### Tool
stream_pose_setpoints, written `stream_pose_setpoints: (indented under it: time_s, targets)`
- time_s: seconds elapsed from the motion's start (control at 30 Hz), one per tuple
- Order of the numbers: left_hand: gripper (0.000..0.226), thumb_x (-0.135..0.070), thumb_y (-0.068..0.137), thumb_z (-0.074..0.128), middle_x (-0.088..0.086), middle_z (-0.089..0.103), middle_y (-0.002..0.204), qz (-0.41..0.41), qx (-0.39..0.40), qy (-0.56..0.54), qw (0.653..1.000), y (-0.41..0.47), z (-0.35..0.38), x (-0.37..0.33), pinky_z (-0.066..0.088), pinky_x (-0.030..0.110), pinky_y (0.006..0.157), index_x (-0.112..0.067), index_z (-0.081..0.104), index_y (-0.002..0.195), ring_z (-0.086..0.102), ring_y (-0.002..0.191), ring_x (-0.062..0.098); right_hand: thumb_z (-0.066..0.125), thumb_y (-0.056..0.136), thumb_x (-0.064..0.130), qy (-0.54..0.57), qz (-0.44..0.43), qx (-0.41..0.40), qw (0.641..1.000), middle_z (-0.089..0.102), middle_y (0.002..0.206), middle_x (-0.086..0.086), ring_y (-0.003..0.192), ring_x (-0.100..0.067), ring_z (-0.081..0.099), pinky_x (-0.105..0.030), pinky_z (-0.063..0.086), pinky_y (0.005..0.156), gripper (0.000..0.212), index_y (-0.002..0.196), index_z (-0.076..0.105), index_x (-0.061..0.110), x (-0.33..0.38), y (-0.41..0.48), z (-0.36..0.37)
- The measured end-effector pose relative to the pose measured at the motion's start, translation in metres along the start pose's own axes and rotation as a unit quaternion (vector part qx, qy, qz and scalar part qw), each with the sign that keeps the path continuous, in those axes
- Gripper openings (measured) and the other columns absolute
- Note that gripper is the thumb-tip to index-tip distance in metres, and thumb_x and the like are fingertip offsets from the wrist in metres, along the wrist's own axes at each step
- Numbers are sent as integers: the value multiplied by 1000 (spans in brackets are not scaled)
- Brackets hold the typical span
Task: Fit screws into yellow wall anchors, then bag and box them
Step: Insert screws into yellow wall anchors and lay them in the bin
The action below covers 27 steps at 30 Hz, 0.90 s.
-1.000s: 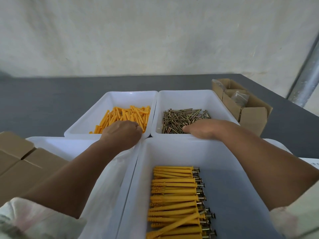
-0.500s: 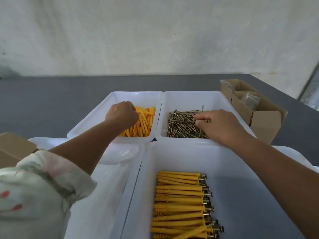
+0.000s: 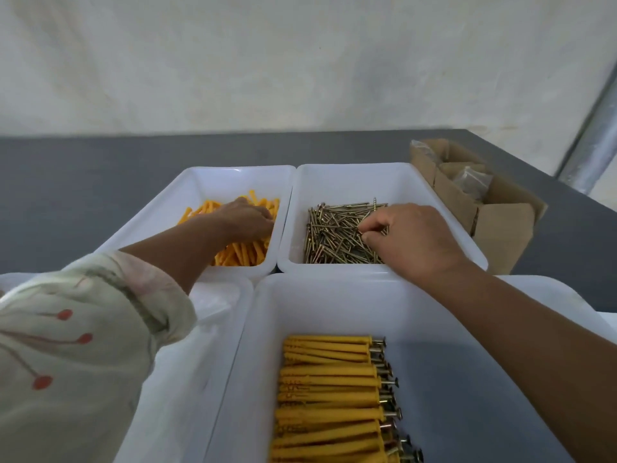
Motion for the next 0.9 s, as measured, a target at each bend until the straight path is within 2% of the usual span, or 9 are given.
stream_pose_setpoints:
  time_s: [0.17,0.27,0.4,0.53,0.6,0.67,0.7,0.77,0.9]
  targets:
    - [29,-37,98,44,-4,49,104,-10,-9,-19,1000,-22,0,9,33,33,79,-24,57,120,40,99,18,63,91,17,19,5,-5,1000,73,107,5,101,-16,62,-17,35,77,18,99,77,26,0,-1,-3]
    - [24,-37,96,48,1,59,116,-43,-24,-64,997,-37,-2,24,35,32,78,-24,58,114,50,100,20,64,92,17,32,4,-12,999,73,108,5,100,-13,62,-15,33,78,18,101,77,26,-1,-2,-3]
    - [33,-25,99,49,11,56,132,-51,-32,-147,987,-59,-6,34,43,29,80,-11,60,127,51,123,31,65,91,15,50,4,-16,999,72,101,5,87,-8,55,-16,34,75,17,97,75,28,-1,-3,-3]
    - [28,-16,98,49,7,61,123,-38,-55,-176,982,-76,-9,37,40,38,104,-13,66,121,52,122,28,61,89,9,61,9,-5,998,66,87,5,83,-18,59,-22,39,59,24,94,57,32,-1,-7,-1]
    - [25,-15,96,49,-5,63,105,-42,-92,-179,979,-83,-13,39,48,33,87,-22,71,107,56,107,22,61,89,9,71,11,-2,997,67,90,6,86,-18,59,-26,40,65,27,104,51,30,0,-9,-3]
    - [24,-19,95,49,-16,56,83,-54,-153,-169,972,-91,-19,43,40,24,61,-31,70,95,53,87,15,61,91,11,71,8,3,997,70,96,4,93,-19,60,-27,42,75,34,118,50,26,2,-12,-4]
    - [23,-21,95,49,-18,53,77,-57,-178,-172,967,-94,-21,45,35,24,55,-33,69,92,51,78,13,61,92,12,69,7,4,998,71,99,4,97,-20,61,-28,43,79,35,123,50,24,4,-13,-6]
    - [22,-23,96,49,-14,55,73,-56,-210,-189,958,-100,-22,46,32,25,52,-34,66,89,49,68,9,60,93,15,77,6,-5,997,71,102,5,102,-19,62,-28,45,85,27,119,58,22,7,-16,-11]
    - [16,-30,97,51,-2,62,88,-77,-261,-209,939,-110,-24,51,35,29,65,-26,67,95,54,85,21,59,93,15,104,-15,-43,994,71,92,9,93,-17,64,-28,49,82,17,105,67,23,17,-23,-26]
Point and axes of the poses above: each hand's wrist, its own y-axis towards the middle knuckle, its own z-axis out of the palm, x = y × z, the point moved 8 cm from there along y, towards the middle knuckle
